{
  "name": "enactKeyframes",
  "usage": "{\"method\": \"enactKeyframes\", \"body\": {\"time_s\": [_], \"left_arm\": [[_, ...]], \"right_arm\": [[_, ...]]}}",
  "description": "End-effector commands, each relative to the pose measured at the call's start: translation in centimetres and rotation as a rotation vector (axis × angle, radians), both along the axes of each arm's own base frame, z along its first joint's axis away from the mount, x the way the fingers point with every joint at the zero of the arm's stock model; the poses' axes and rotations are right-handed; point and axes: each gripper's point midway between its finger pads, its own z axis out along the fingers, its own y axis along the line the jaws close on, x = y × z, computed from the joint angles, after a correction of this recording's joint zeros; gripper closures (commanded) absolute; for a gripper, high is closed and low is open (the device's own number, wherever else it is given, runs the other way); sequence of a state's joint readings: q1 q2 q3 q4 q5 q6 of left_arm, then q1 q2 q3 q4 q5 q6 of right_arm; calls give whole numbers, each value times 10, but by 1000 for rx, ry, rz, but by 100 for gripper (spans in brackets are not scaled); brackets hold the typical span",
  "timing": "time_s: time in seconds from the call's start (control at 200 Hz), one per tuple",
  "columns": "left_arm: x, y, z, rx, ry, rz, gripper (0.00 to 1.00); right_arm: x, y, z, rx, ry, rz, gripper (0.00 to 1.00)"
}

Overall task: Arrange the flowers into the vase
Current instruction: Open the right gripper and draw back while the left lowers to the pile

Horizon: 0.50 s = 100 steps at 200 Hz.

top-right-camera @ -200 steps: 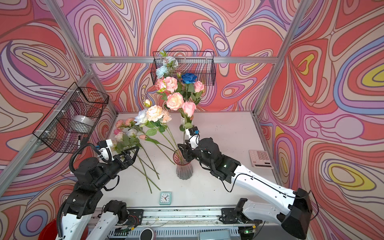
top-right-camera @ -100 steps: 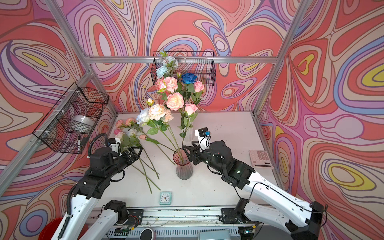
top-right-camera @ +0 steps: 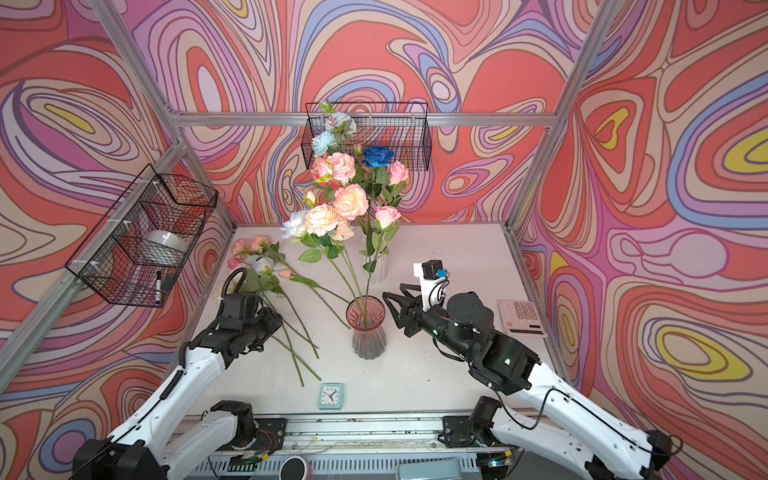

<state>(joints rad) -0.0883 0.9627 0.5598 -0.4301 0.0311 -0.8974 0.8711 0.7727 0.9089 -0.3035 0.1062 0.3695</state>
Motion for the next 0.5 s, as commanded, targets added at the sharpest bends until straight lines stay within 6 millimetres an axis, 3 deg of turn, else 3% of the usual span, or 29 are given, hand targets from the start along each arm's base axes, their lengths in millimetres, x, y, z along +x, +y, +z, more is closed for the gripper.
{"method": "enactKeyframes", "body": {"time_s": [0.0,0.14,0.335,0.496], "left_arm": [[-21,22,-31,5,85,125,46],[-19,25,-52,1,128,121,40],[0,24,-66,-20,103,129,40],[10,24,-67,-27,87,137,65]], "right_arm": [[1,-6,-11,-17,21,-28,45],[1,-8,-10,-22,15,-34,45],[0,-10,-8,-21,11,-40,45],[-1,-13,-9,-21,17,-43,45]]}}
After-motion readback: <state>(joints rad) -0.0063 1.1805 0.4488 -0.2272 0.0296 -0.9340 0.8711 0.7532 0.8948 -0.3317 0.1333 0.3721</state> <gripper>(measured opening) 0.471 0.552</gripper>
